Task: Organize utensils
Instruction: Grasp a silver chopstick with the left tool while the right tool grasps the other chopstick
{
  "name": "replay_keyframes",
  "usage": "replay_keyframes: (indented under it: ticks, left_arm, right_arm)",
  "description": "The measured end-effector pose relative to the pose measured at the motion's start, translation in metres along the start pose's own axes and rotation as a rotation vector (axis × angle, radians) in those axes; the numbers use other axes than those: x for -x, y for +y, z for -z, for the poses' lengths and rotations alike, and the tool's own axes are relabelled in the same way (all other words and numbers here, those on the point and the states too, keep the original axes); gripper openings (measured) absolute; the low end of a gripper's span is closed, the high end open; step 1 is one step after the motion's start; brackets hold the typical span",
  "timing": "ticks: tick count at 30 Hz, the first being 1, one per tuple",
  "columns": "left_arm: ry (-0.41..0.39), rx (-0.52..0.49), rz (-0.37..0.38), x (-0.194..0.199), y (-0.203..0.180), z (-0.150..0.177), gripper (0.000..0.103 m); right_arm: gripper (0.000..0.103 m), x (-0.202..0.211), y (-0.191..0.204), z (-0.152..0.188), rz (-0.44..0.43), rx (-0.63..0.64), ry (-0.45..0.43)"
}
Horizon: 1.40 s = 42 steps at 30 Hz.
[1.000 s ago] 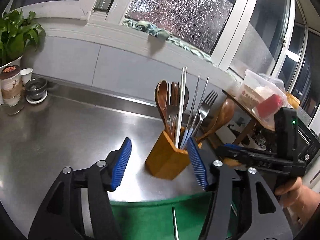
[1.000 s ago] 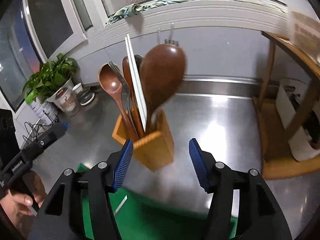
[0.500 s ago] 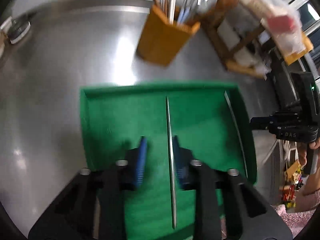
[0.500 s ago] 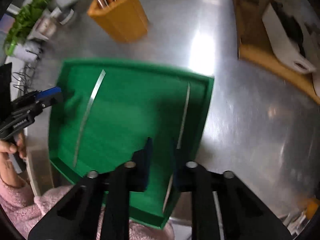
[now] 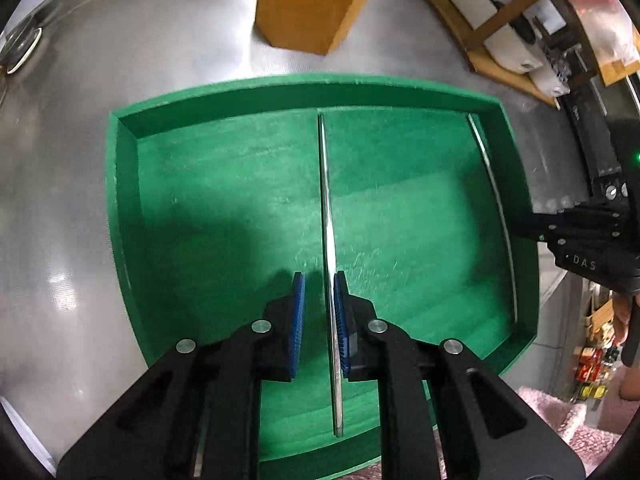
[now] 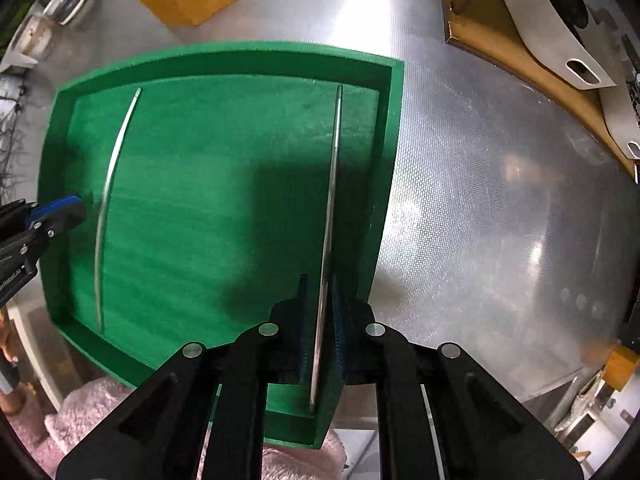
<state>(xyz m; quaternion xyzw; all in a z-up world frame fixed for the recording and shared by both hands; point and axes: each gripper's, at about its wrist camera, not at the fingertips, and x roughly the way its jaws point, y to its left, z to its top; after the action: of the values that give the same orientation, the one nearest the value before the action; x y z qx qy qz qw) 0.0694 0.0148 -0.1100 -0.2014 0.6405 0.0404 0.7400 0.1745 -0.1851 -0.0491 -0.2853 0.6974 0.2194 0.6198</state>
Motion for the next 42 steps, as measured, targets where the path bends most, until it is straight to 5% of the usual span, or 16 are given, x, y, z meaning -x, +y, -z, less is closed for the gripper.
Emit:
replay_keyframes:
  ticks: [8, 16, 23, 34, 39, 42]
  left_arm:
    - [0.046, -0.025, -0.047, -0.012, -0.009, 0.002, 0.013]
    - [0.046, -0.034, -0.062, -0.016, -0.019, 0.0, 0.018]
    - [0.045, -0.035, -0.048, -0.016, -0.016, 0.002, 0.021]
    - [0.095, -0.088, -0.098, -0.023, -0.031, -0.007, 0.02]
    - [0.111, -0.104, -0.15, -0.027, -0.035, -0.01, 0.005]
    - [0.113, -0.111, -0.147, -0.028, -0.036, -0.011, 0.005]
  right_arm:
    - [0.009, -0.004, 0.007, -0.005, 0.007, -0.021, 0.019]
    - [0.009, -0.008, 0.03, 0.003, 0.123, -0.022, -0.043]
    - [0.008, -0.011, 0.024, 0.006, 0.043, -0.064, -0.017]
    - [0.01, -0.008, 0.041, 0.004, 0.035, -0.02, 0.037]
    - [0.006, -0.006, 0.044, 0.004, 0.028, -0.002, 0.037]
    - [0.006, -0.005, 0.043, 0.004, 0.016, -0.005, 0.035]
